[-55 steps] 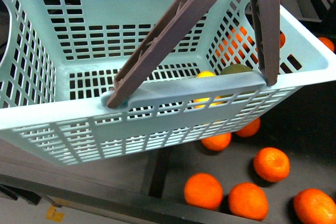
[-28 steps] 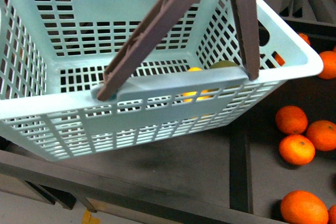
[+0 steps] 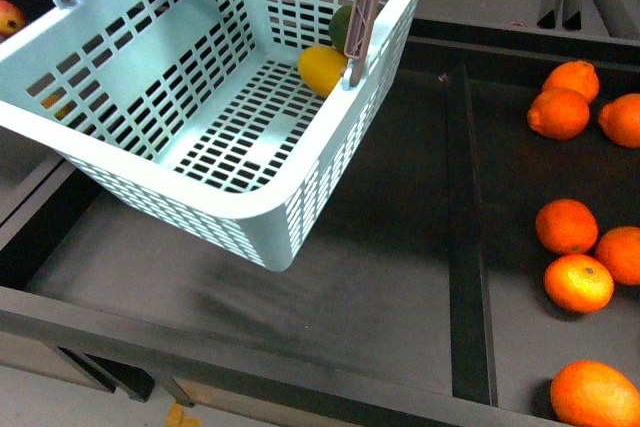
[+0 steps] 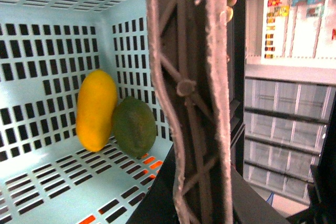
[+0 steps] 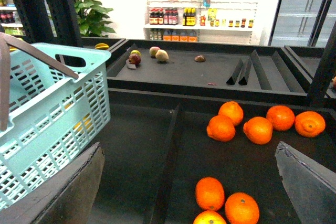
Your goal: Pick mango and avocado into basket
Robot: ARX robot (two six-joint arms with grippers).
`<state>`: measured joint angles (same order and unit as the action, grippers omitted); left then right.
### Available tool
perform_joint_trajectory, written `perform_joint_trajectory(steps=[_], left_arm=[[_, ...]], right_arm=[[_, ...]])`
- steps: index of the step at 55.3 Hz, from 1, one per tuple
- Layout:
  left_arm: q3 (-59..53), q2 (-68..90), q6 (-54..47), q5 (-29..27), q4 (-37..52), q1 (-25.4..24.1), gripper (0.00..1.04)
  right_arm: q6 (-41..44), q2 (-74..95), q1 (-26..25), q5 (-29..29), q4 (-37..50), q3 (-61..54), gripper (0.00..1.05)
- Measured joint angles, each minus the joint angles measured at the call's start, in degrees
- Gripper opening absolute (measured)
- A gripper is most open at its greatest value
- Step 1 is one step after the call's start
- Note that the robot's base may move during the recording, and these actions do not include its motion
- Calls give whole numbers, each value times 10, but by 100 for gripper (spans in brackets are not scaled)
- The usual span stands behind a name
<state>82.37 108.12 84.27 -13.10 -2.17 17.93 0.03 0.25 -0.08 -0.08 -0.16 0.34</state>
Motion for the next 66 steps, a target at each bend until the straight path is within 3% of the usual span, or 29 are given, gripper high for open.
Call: perform_joint_trajectory(steps=[6, 27, 50, 59, 66], left_arm=[[58, 76, 13, -8, 28, -20, 7], [273, 302, 36, -6, -6, -47, 7], [283, 344, 32, 16, 3, -40, 7], [252, 324, 34, 26, 9, -41, 37], [210, 277, 33, 4, 3, -44, 60]], right_arm=[[0, 0, 0, 0, 0, 0, 97], [0, 0, 0, 0, 0, 0, 97], [0, 0, 0, 0, 0, 0, 97], [0, 0, 0, 0, 0, 0, 97], [0, 0, 0, 0, 0, 0, 97]])
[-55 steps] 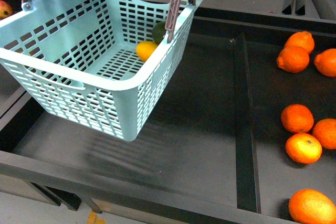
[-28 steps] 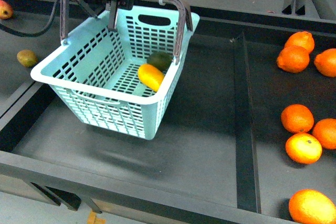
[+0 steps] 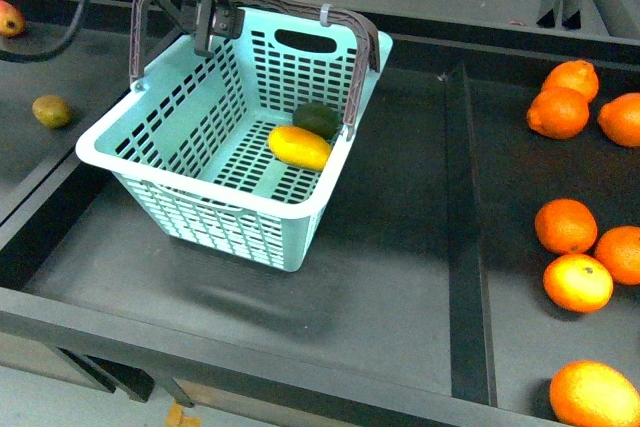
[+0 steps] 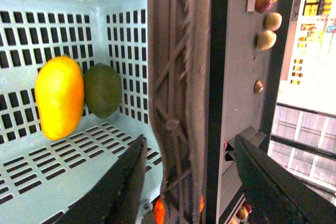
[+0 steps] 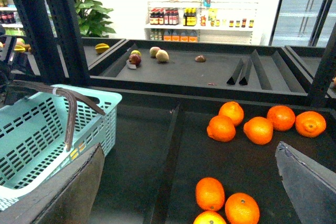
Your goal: Pick mango and avocado into basket
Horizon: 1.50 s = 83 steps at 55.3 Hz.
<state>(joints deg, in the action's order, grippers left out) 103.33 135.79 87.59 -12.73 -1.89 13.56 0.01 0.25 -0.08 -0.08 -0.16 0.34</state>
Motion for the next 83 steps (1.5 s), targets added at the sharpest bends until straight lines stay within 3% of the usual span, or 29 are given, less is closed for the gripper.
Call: perform_joint_trajectory(steps=[6, 9, 11, 13, 18, 24, 27, 49, 83], left_arm=[[-84, -88, -24, -23, -13, -9, 86], [-224, -155, -202, 30, 214, -26, 72], [-343, -217, -395, 44, 379, -40, 61], [-428, -267, -532, 49, 476, -51, 52], [-554, -349, -730, 54, 581, -69, 34], [-661, -400, -824, 69, 613, -78, 13], [-705, -418, -841, 74, 620, -81, 3], [-922, -595, -868, 125, 662, -131, 3], [-1020, -915, -871, 127, 443, -134, 3]], right_arm=[[0, 0, 0, 0, 0, 0, 97], [0, 0, 0, 0, 0, 0, 97], [0, 0, 0, 0, 0, 0, 97], [0, 0, 0, 0, 0, 0, 97], [0, 0, 0, 0, 0, 0, 97], [0, 0, 0, 0, 0, 0, 97], [0, 0, 0, 0, 0, 0, 97], [0, 0, 0, 0, 0, 0, 97], [0, 0, 0, 0, 0, 0, 97]])
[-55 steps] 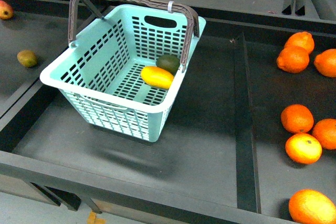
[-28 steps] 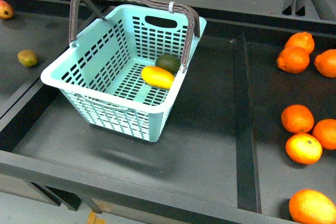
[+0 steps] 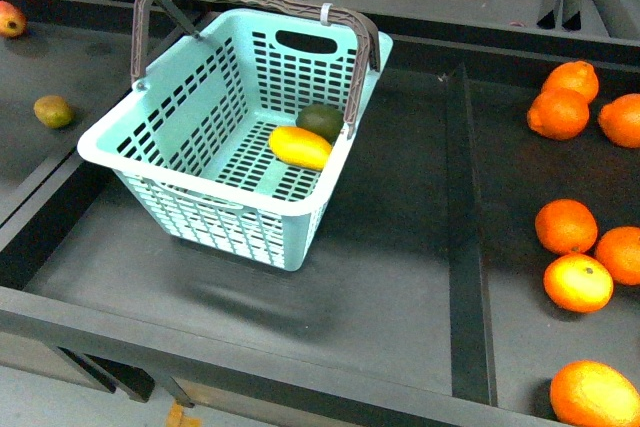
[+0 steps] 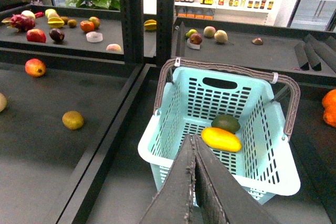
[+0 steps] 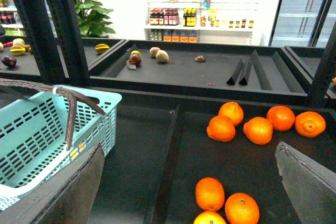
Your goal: Pick mango and avocado into basket
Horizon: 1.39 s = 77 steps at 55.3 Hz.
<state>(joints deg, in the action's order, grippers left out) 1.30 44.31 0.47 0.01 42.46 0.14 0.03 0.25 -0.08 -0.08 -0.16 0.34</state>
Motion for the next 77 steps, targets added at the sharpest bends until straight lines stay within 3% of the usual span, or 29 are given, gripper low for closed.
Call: perform_joint_trajectory(steps=[31, 58, 64, 77], left_arm=[[-1, -224, 0, 0, -204, 0, 3], [-1, -343, 0, 0, -322, 0, 3], [-1, -426, 0, 0, -418, 0, 3], [-1, -440, 0, 0, -423, 0, 3]], right_arm=[[0, 0, 0, 0, 0, 0, 97], [0, 0, 0, 0, 0, 0, 97], [0, 0, 0, 0, 0, 0, 97], [0, 0, 0, 0, 0, 0, 97]])
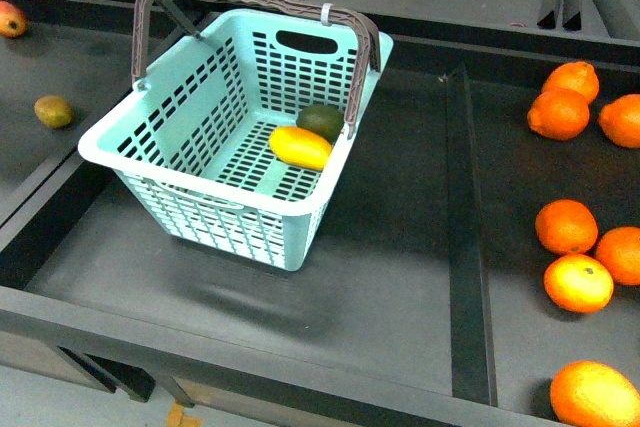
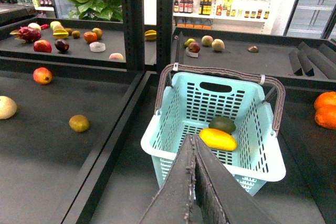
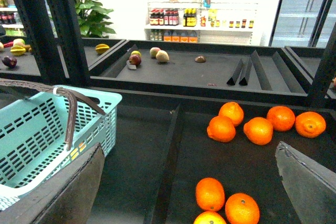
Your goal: Pick mango and avocado into basket
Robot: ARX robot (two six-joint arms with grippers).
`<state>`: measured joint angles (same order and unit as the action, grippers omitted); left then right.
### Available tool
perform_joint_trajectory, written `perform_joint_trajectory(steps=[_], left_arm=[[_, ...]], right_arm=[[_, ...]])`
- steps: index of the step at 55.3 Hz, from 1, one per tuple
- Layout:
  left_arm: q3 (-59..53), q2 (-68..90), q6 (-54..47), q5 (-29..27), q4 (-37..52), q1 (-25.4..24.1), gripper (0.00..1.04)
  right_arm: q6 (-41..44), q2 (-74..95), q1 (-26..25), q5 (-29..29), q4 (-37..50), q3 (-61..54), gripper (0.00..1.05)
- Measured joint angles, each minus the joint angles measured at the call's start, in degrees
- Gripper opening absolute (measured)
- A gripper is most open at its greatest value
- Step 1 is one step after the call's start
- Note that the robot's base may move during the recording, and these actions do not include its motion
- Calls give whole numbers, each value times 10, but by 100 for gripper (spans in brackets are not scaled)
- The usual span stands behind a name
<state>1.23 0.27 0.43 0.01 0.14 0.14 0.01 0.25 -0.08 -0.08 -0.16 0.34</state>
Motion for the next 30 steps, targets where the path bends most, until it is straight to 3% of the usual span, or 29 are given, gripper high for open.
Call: perform_joint_trajectory(steps=[10, 30], left_arm=[[0, 0, 0, 0, 0, 0, 6], [0, 0, 0, 0, 0, 0, 78]], right_arm=[[0, 0, 0, 0, 0, 0, 97], [0, 0, 0, 0, 0, 0, 97]])
